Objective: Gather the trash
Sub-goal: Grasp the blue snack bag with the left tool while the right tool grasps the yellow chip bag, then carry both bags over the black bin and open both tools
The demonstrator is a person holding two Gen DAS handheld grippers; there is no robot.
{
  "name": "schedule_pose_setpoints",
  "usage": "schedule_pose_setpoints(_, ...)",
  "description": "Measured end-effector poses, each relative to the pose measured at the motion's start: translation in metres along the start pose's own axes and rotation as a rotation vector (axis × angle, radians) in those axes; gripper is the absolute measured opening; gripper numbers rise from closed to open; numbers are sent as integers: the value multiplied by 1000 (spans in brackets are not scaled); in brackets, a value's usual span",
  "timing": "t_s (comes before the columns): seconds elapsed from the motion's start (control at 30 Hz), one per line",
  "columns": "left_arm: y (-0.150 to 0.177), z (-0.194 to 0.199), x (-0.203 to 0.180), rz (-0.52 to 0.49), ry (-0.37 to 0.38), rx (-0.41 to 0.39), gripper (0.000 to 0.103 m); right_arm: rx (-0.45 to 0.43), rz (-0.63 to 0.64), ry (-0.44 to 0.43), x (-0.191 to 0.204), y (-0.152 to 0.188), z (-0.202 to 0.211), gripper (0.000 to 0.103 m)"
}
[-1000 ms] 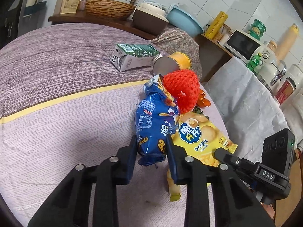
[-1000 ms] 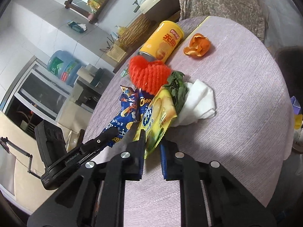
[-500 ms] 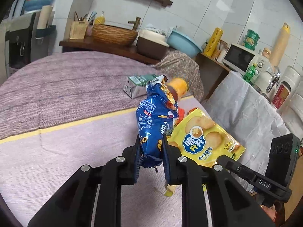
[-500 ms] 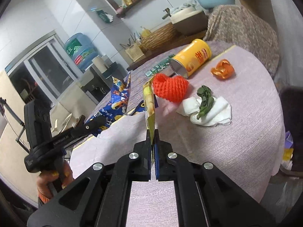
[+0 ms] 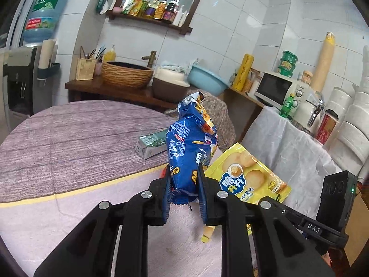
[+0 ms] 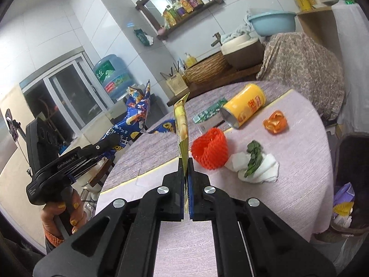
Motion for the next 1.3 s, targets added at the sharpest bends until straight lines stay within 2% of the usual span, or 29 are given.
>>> schedule_pose_setpoints(0.17,-8,-7,-25,-40,40,-7,20,-79,-16,30,-13,-13,33,3)
schedule_pose_setpoints(0.37,-12,-24,-61,-99,105,21,20,-171,-65,114,-48,-26,73,3)
schedule_pose_setpoints(0.63,-9,-58,-103,-138,199,91,20,-222,-163,239,-110,-25,109,3)
schedule_pose_setpoints(0.97,4,-112,-153,-188,231,178,20,-195,-284,393,-192,-4,116,3)
schedule_pose_setpoints(1.2,26,-152,-180,-223,250,268,20,-99,-351,511,-250,23,94,3)
schedule_pose_setpoints(1.3,36,-169,-193,-252,251,308,20,-50,-388,534,-276,38,79,3)
Point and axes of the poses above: each gripper's, at about its wrist camera, not at the fingertips, and z roughly against the way its jaws point, x to its left, y to its underside, the point moved 6 cm from there along -z, roughly the way its jaws point, and after that the axes turned 14 degrees about x, right-handed, at the moved point
